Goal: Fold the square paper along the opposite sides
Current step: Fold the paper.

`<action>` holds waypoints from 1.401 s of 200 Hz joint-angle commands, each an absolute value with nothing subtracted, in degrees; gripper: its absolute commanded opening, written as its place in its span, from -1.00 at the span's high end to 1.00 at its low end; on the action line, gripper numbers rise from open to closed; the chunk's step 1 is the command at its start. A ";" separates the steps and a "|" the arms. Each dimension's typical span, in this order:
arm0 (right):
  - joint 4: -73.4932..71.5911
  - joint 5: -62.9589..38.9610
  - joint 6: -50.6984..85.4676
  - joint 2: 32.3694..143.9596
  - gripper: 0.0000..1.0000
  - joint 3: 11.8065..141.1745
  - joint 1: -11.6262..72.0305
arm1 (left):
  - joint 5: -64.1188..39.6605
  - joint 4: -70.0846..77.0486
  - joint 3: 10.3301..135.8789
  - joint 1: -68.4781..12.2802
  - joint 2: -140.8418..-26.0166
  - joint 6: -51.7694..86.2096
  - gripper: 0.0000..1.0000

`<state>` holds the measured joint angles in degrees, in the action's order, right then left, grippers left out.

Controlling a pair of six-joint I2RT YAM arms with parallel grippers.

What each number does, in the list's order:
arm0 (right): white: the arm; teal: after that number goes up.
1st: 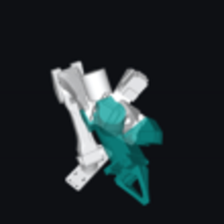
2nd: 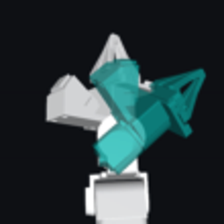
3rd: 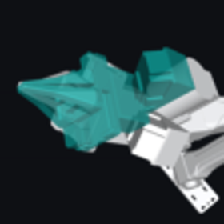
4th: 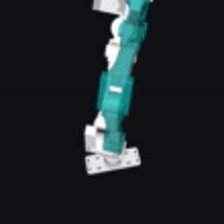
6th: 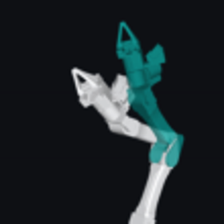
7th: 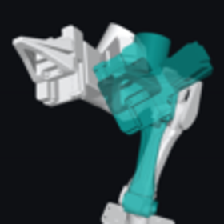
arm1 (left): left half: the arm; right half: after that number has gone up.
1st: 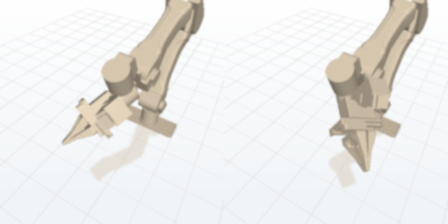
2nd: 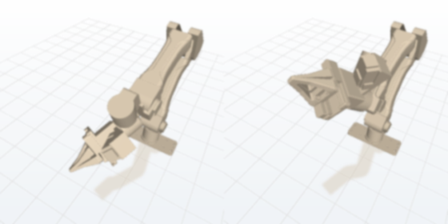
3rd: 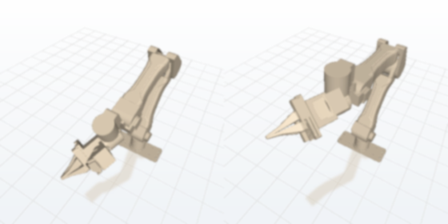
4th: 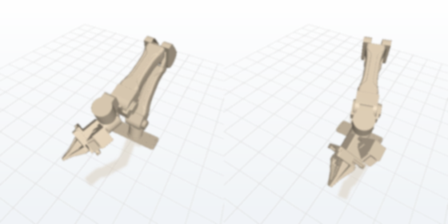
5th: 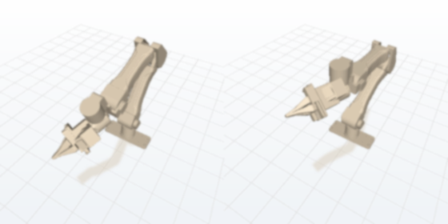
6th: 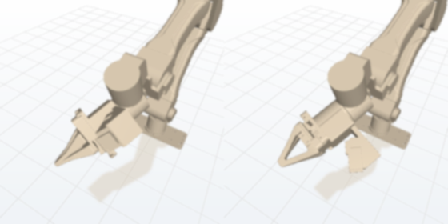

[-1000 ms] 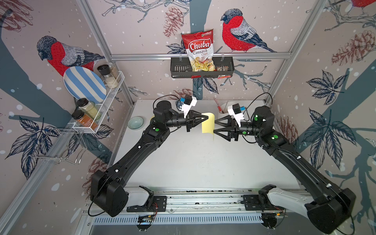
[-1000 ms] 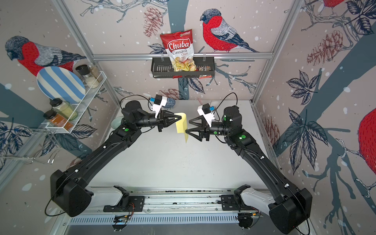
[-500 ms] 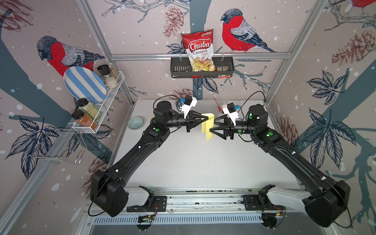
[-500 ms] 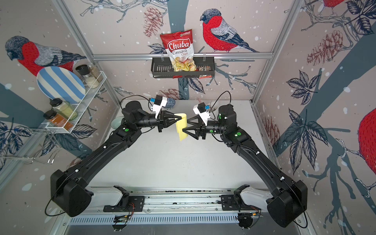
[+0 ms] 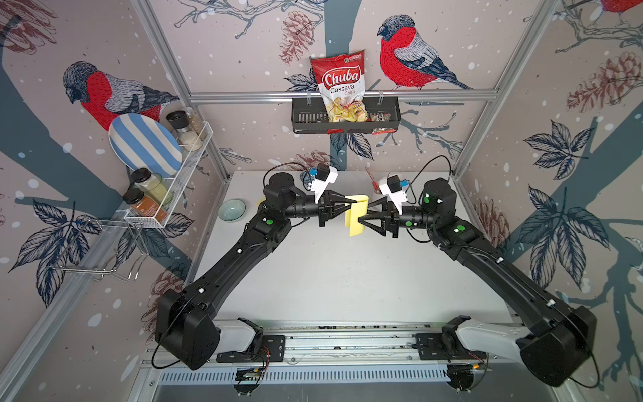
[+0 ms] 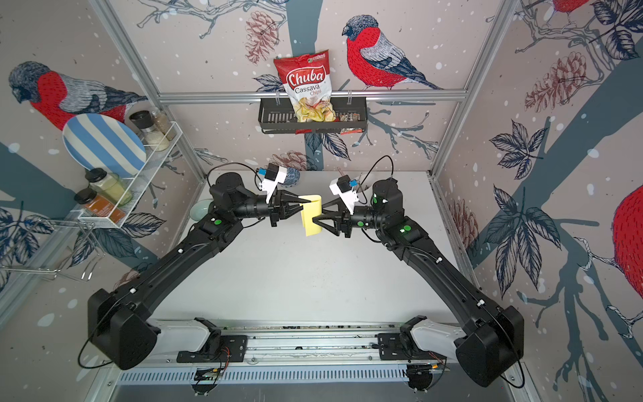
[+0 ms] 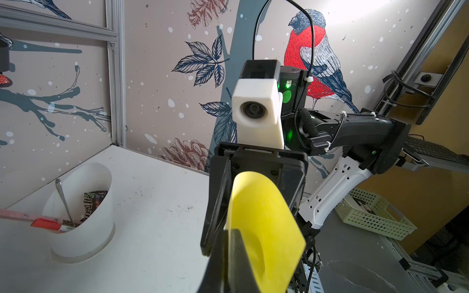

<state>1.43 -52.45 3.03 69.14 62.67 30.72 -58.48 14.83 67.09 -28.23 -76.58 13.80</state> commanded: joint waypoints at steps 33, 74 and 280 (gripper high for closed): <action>-0.66 -52.47 3.38 69.87 -0.01 63.11 31.38 | -60.16 16.31 67.24 -28.18 -76.89 14.63 1.00; -0.49 -52.60 3.01 70.00 0.04 63.11 31.60 | -60.52 16.31 67.32 -28.20 -77.10 14.66 1.00; -0.78 -52.60 3.16 70.31 0.16 63.02 32.06 | -60.83 16.34 67.14 -28.17 -77.17 14.68 1.00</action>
<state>0.89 -52.49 3.16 70.43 62.70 31.90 -59.96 14.83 67.09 -28.25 -77.30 14.68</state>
